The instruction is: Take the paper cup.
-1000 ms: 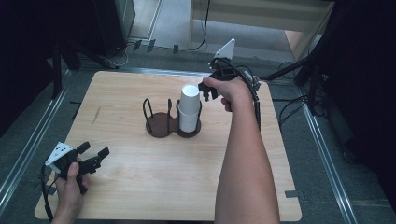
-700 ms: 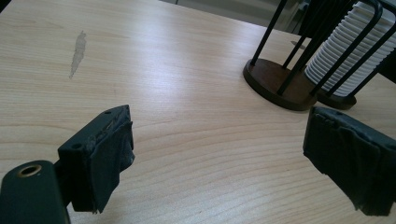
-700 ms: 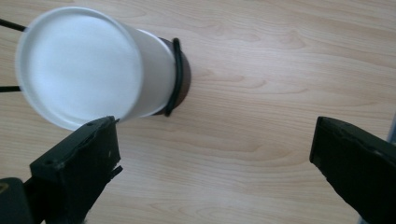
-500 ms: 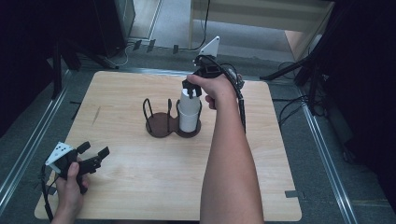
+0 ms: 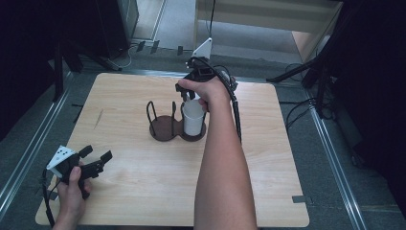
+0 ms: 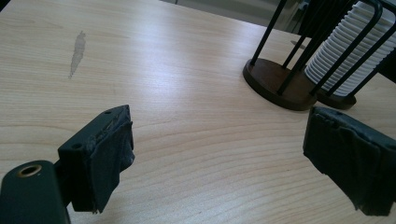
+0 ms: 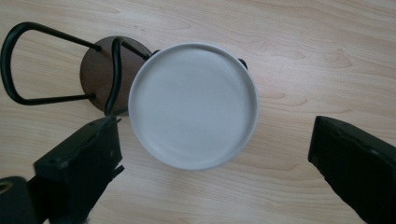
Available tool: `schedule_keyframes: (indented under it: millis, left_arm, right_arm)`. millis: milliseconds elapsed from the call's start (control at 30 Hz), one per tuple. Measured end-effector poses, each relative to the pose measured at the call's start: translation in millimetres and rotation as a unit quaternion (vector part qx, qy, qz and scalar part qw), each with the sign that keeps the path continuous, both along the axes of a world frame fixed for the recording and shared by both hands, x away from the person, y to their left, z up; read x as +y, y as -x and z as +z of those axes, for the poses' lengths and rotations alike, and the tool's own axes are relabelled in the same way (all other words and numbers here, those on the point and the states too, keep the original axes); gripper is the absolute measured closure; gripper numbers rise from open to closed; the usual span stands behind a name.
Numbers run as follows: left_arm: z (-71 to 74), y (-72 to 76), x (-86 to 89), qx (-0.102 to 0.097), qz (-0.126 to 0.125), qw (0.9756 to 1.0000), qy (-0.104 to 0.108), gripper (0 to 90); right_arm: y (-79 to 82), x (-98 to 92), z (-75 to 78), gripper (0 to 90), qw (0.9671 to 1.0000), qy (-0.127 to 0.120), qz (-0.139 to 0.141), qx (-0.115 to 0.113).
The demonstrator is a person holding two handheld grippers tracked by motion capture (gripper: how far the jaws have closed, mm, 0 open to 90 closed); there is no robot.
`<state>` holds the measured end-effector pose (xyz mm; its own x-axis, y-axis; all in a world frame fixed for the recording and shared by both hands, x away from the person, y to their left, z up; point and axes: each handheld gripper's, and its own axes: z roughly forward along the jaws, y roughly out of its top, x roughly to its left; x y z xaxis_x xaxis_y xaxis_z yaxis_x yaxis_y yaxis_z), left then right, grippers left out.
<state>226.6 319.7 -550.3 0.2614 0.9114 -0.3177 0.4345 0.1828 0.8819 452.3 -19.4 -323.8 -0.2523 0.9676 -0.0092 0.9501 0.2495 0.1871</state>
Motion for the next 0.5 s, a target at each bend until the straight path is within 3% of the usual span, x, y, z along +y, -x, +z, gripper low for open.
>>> schedule_keyframes:
  millis: [167, 300, 500]
  left_arm:
    - [0.0, -0.1, 0.0, 0.001, 0.000, 1.0000, 0.002, 8.8]
    - [-0.1, -0.3, 0.0, 0.001, -0.001, 1.0000, 0.003, 8.8]
    - [-0.1, -0.5, -0.1, 0.002, -0.001, 1.0000, 0.003, 8.8]
  right_arm:
    - [-3.2, 8.6, -6.0, 7.3, 1.0000, 0.003, -0.007, -0.002]
    - [-7.3, 11.4, -9.6, 18.7, 0.9995, 0.007, -0.028, -0.009]
    - [-7.8, 16.7, -13.6, 29.7, 0.9995, 0.015, -0.023, -0.015]
